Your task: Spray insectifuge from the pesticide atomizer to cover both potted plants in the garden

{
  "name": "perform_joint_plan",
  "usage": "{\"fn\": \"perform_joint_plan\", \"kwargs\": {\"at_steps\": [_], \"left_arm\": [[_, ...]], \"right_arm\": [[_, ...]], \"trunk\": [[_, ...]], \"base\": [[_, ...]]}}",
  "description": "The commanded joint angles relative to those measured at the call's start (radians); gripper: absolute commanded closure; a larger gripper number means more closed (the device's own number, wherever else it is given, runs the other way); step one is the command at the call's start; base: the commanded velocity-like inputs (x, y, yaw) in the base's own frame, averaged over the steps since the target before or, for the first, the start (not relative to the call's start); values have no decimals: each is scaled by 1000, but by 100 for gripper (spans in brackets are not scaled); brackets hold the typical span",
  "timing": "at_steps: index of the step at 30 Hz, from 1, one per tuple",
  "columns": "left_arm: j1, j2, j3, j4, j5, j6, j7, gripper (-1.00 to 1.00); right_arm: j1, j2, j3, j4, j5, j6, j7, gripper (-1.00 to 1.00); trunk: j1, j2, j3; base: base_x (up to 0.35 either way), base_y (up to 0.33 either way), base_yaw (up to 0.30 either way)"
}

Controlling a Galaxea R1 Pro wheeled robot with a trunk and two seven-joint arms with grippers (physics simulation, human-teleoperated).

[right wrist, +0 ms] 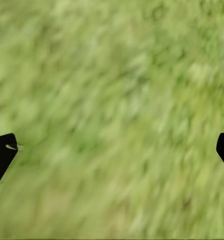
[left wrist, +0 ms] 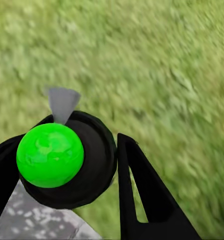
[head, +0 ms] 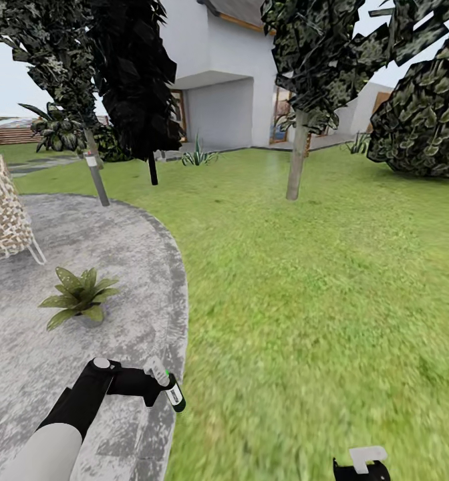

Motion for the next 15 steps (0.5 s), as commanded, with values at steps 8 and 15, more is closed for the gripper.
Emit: {"fn": "perform_joint_plan", "kwargs": {"at_steps": [8, 15], "left_arm": [[-1, -1, 3, -1, -4, 10, -7, 100], [-1, -1, 3, -1, -4, 10, -7, 100]], "right_arm": [[-1, 0, -6, 2, 10, -4, -5, -100], [-1, 0, -6, 2, 10, -4, -5, -100]], "trunk": [[0, 0, -1], [0, 0, -1]], "base": [[327, -102, 277], [327, -102, 277]]}}
